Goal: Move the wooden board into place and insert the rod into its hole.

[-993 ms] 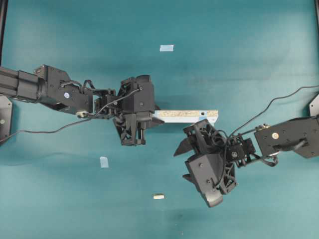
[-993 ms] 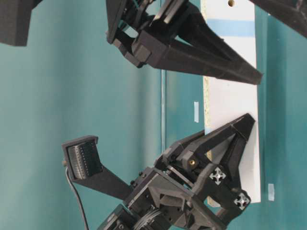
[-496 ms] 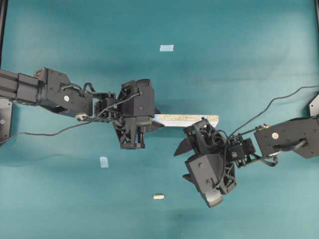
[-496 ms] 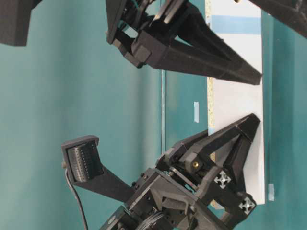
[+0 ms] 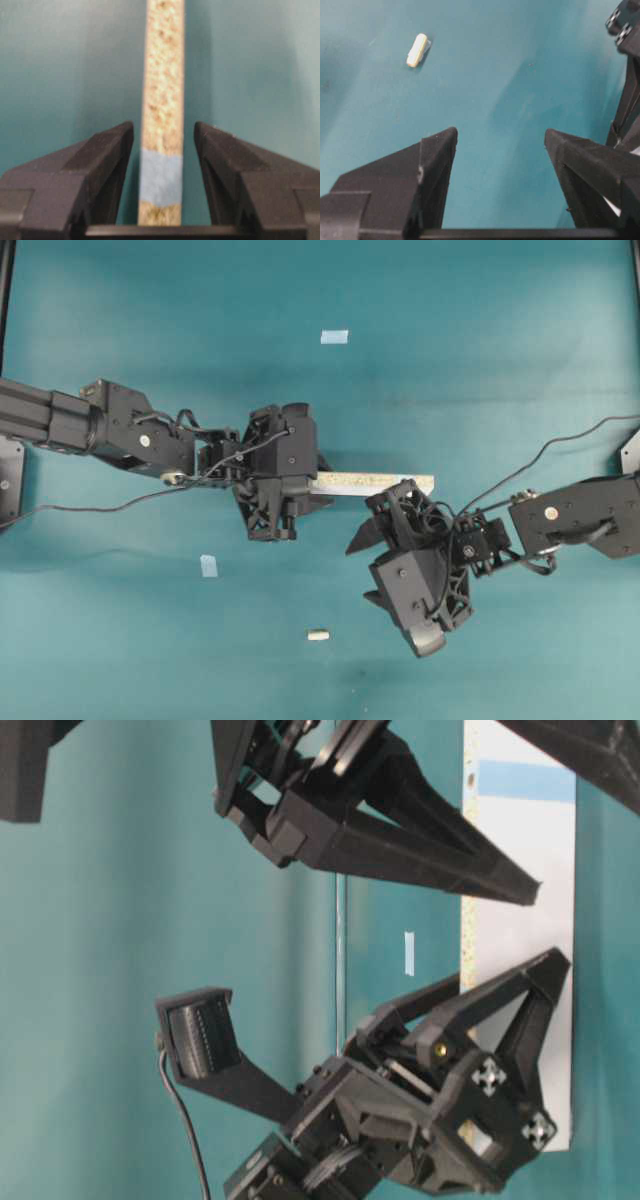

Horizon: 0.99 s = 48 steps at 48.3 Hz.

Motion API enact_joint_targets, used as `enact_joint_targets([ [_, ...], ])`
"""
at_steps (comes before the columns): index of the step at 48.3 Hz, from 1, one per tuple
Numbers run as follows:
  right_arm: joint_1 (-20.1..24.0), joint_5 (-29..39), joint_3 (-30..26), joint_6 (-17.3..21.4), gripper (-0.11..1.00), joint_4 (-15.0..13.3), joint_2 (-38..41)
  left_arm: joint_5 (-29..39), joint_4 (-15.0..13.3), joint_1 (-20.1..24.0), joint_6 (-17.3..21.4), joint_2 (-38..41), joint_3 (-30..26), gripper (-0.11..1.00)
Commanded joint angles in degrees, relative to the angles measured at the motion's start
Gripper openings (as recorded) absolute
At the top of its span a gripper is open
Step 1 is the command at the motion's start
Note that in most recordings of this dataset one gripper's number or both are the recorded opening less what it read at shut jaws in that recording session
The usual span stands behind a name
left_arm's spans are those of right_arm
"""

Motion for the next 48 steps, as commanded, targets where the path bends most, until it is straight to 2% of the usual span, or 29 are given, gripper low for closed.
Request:
enact_joint_targets([
  [1,0.09,0.26,-1.32,0.09,0.81,-0.09,-0.70,-0.44,0.09,-0.18,-0.35,-0.79,-1.49,0.50],
  [19,0.09,1.67,-2.72,0.09,0.82,-0.09,-0.70,0.00,0.09,-0.18,-0.35,-1.93,0.09,0.51],
  [23,0.09,4.92,-4.48,0.09,0.82,-0.09,-0.70,0.00,0.09,-0.18,-0.35,-2.29,0.44,0.55],
  [32,0.09,17.49,-10.11,0.79,0.82,0.35,-0.35,0.00,0.09,-0.18,-0.35,-2.72,1.05,0.62],
  [35,0.09,22.32,-12.48,2.29,0.82,0.97,0.44,0.00,0.09,-0.18,-0.35,-2.81,1.32,0.63],
  [41,0.09,31.29,-18.19,8.61,0.82,2.29,3.08,0.00,0.09,-0.18,-0.35,-2.99,1.67,0.63],
  [48,0.35,33.22,-23.20,14.33,0.82,2.99,6.15,0.00,0.09,-0.18,-0.35,-3.69,2.02,0.63],
])
